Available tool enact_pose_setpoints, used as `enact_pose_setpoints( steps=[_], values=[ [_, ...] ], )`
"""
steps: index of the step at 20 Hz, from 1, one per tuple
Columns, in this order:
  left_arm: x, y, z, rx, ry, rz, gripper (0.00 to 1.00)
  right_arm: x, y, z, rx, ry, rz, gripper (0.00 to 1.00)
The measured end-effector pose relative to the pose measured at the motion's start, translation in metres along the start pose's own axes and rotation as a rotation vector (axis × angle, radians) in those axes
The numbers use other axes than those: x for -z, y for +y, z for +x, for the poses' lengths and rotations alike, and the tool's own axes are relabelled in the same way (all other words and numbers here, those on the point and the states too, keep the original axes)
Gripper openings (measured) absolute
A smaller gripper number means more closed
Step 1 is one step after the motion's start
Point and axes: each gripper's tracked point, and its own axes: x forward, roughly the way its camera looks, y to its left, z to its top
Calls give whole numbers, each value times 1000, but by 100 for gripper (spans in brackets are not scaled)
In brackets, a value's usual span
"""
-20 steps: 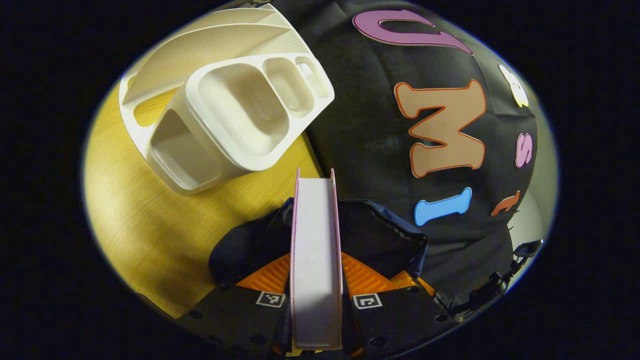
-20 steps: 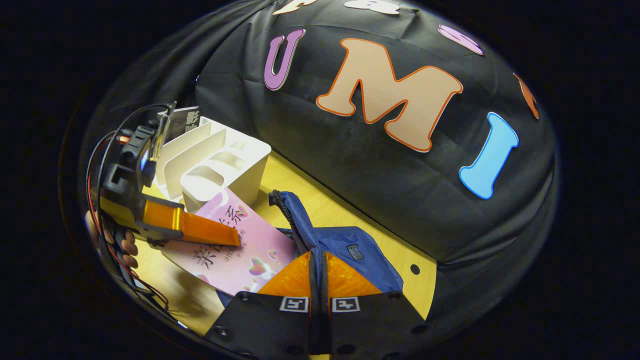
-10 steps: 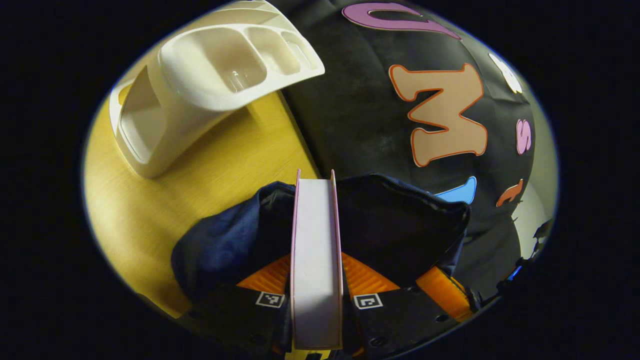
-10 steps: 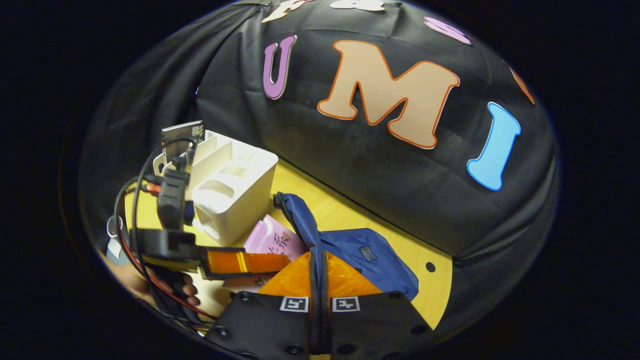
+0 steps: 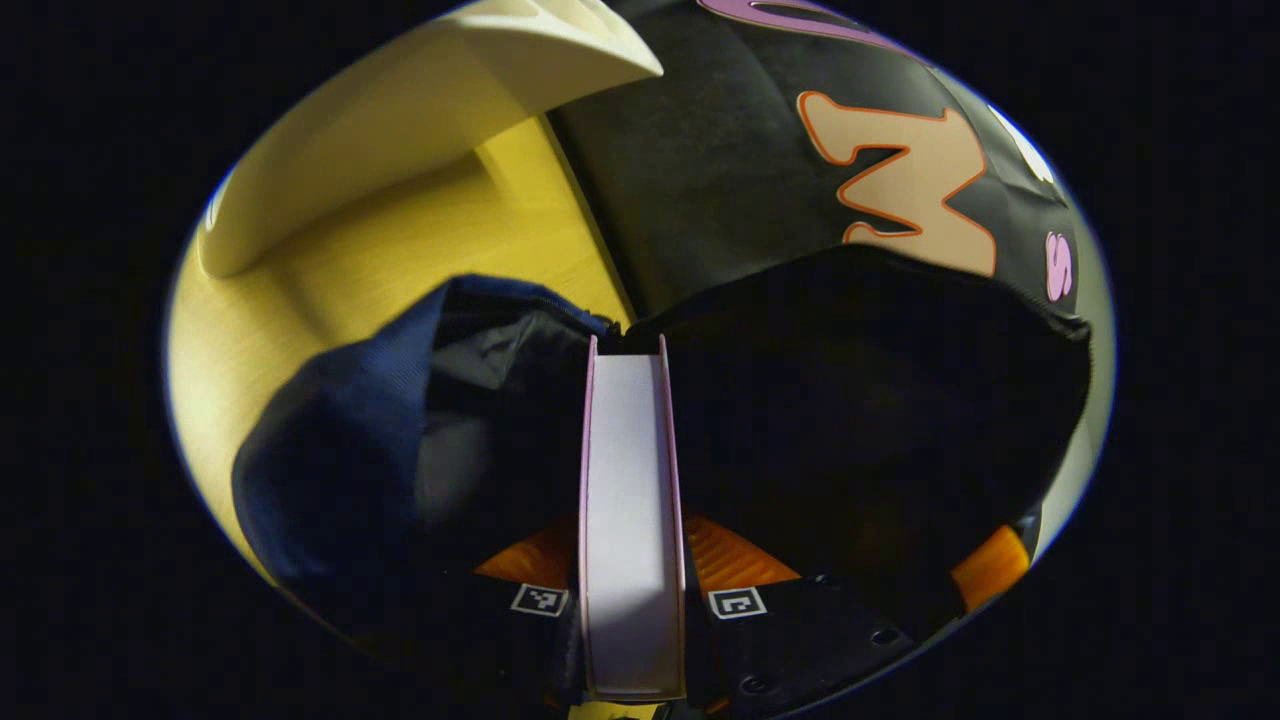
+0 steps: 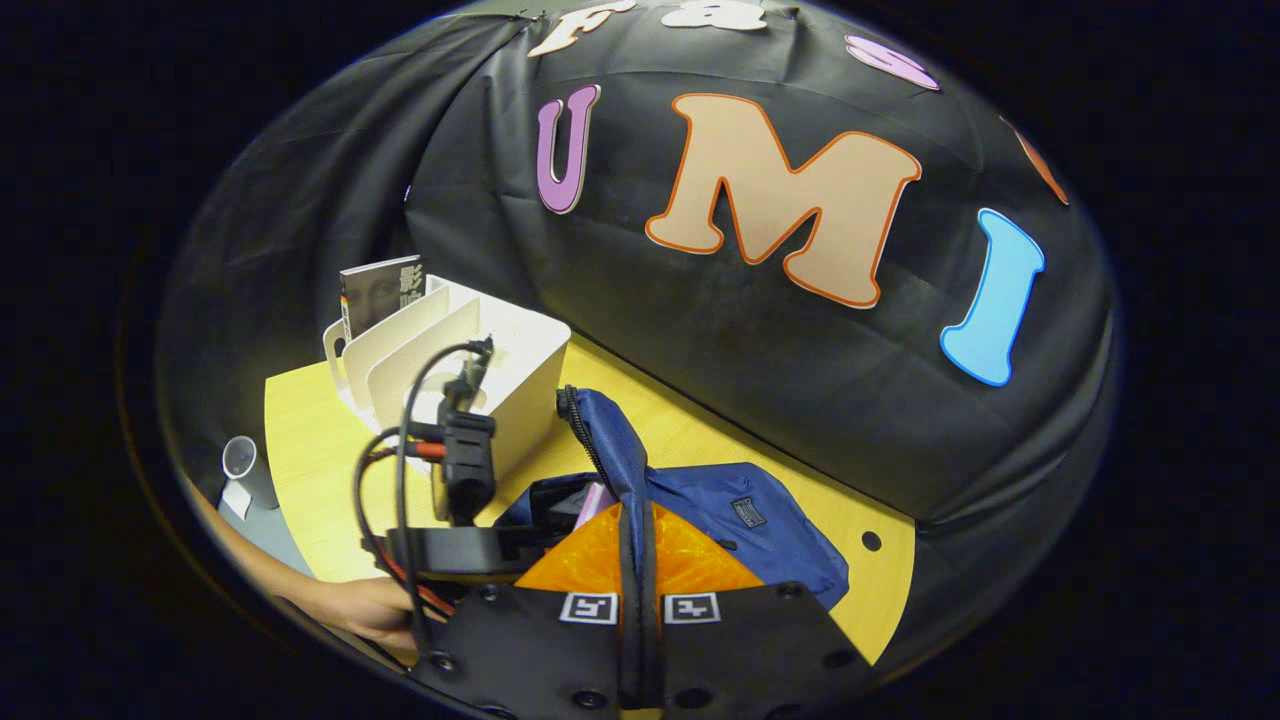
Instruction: Open the schoolbag, grab two books from the bookshelf and put them into the schoolbag.
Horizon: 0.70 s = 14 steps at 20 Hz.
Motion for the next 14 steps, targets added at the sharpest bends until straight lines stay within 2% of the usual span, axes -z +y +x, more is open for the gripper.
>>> enact_pose_setpoints(
  steps=[3,5,10,11,13,14],
  values=[
    [14,-1,1,1,50,0,36,0,0,-1,-7,-7,8,3],
    [17,-2,0,-10,65,36,40,-1,-3,-2,-3,-9,15,3],
    [17,9,-24,-131,118,280,74,-4,-14,2,22,-15,58,3],
    [15,8,-33,-137,119,309,100,-4,-16,3,25,-15,65,3],
    [3,5,-49,-152,102,382,92,-5,-20,4,34,-21,72,3],
    [-3,0,-59,-152,94,429,95,-5,-22,5,39,-21,72,3]
  ],
)
